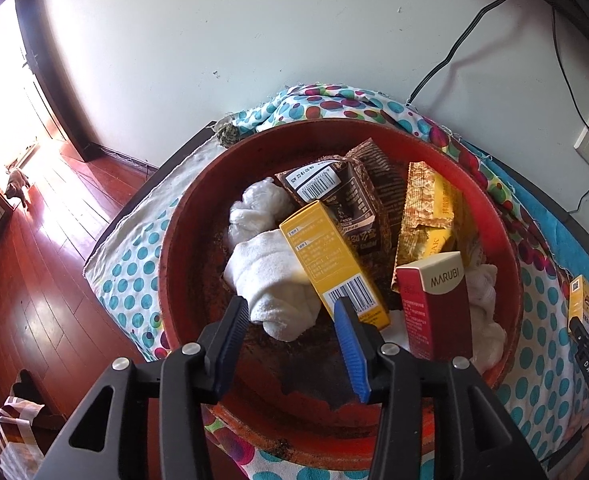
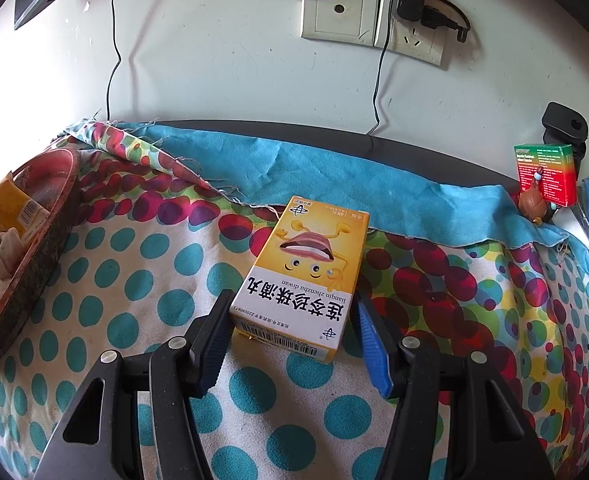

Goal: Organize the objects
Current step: 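Carry the yellow medicine box into the red tray and open the right gripper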

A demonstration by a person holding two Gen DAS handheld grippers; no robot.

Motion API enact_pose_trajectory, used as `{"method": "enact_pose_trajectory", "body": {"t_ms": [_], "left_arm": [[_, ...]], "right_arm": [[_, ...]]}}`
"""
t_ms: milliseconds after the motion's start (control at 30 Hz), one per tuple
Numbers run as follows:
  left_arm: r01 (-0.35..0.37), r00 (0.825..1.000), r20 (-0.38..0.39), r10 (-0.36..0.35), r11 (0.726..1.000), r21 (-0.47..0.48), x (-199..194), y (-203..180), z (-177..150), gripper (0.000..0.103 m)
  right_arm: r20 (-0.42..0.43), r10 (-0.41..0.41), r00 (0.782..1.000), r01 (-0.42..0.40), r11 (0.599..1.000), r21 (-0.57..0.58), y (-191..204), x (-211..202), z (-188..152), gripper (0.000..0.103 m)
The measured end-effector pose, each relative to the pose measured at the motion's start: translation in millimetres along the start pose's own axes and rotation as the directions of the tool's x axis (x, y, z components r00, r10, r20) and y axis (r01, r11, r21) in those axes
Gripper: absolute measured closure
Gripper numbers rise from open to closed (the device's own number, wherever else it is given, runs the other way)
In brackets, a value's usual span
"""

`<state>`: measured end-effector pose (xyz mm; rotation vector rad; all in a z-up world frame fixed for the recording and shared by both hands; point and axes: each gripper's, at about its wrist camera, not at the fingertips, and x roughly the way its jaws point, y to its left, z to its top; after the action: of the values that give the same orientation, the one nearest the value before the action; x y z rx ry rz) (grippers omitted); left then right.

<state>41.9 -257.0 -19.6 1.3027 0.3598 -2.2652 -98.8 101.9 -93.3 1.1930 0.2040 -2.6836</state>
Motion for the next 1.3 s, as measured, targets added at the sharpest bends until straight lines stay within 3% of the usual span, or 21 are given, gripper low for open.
{"method": "enact_pose_trajectory", "body": {"t_ms": [300,533,667,800,933,1133,1300], "left_arm": [[0.011,0.998,0.057,-0.014,0.999,0.048,-40.0,-8.6,1.6,0.057],[0.044,0.992,0.114,-0.051,0.997,0.059,-70.9,-9.5,4.2,0.056],[0.044,0.992,0.113,-0.052,0.996,0.077,-70.4,-12.3,3.3,0.056],[0.048,0.993,0.099,-0.057,0.994,0.094,-67.0,-16.9,0.8,0.056],[0.056,0.993,0.098,-0.067,0.992,0.114,-68.6,-23.2,-1.8,0.056],[0.085,0.988,0.111,-0.103,0.984,0.156,-77.3,-28.3,-2.9,0.056],[0.117,0.986,0.101,-0.132,0.982,0.145,-77.5,-25.0,-2.0,0.056]], "right_arm": [[0.041,0.003,0.999,-0.002,0.999,-0.045,8.6,-8.2,-0.9,0.048],[0.131,0.085,0.988,-0.067,0.988,-0.14,28.3,-27.2,-2.6,0.048],[0.133,0.184,0.974,-0.164,0.976,-0.146,53.5,-39.4,6.3,0.048],[0.144,0.289,0.946,-0.256,0.943,-0.215,98.6,-57.9,17.5,0.048],[0.108,0.388,0.915,-0.335,0.883,-0.329,152.4,-67.6,18.5,0.048],[0.045,0.453,0.891,-0.392,0.814,-0.428,201.4,-69.4,11.9,0.048],[0.026,0.457,0.889,-0.397,0.798,-0.453,216.3,-65.7,7.4,0.048]]}}
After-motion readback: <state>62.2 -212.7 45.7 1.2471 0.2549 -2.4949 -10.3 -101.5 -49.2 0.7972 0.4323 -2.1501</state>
